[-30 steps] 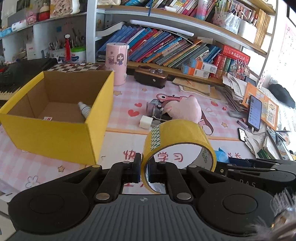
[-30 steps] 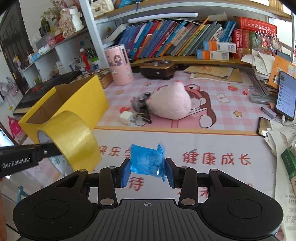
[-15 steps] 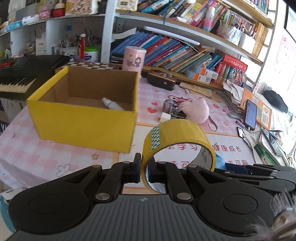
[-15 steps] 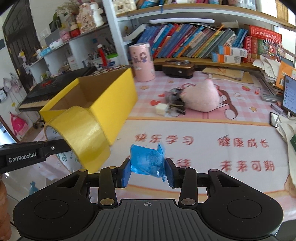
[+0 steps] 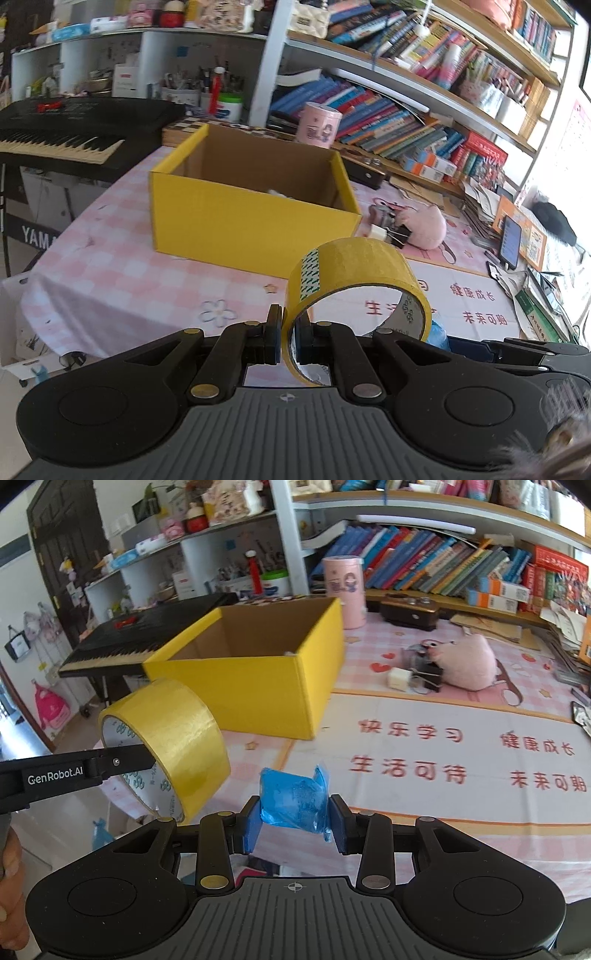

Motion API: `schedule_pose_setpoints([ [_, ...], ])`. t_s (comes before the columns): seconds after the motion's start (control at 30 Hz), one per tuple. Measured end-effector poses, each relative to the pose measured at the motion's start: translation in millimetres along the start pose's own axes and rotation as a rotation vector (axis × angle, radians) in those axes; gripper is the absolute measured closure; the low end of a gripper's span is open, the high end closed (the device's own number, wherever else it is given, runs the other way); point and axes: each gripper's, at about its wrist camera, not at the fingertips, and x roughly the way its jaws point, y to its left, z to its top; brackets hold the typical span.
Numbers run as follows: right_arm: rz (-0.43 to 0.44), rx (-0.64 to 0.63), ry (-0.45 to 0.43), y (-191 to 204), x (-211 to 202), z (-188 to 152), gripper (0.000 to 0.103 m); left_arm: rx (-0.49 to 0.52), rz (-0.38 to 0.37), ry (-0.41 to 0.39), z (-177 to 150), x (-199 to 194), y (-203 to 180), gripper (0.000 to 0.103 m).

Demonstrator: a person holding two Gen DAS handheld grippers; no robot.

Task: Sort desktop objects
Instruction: 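Carry the tape roll and blue bag with both tools over the yellow box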

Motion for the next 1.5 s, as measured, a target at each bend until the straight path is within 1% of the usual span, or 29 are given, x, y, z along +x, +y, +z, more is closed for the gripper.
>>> schedule_pose_setpoints([
  [0.2,0.020,-0.040,-0.006,31,1,1,0.065,-0.040,0.019,-0.023,-2,-14,29,0.097],
  [0.4,0.026,-0.068,-0.004,52,5,3,0.065,-0.073,0.029,-0.046,-3,-23,49,0.097],
  [0.6,0.029,-0.085,0.000,65,10,8,0.065,-0.097,0.041,-0.064,0,-27,63,0.097],
  [0.83,0.039,-0.097,-0.008,72,15,19,0.065,-0.119,0.048,-0.092,13,-25,70,0.097],
  [1.0,0.056,-0.109,-0.028,72,15,33,0.065,-0.127,0.046,-0.120,27,-21,64,0.097],
  [1.17,0.084,-0.116,-0.064,66,18,53,0.065,-0.122,0.056,-0.158,47,-15,56,0.097],
  [1.37,0.098,-0.133,-0.117,51,26,89,0.065,-0.115,0.082,-0.202,81,4,45,0.097],
  [1.5,0.097,-0.153,-0.147,39,38,116,0.065,-0.099,0.107,-0.234,109,23,35,0.097],
])
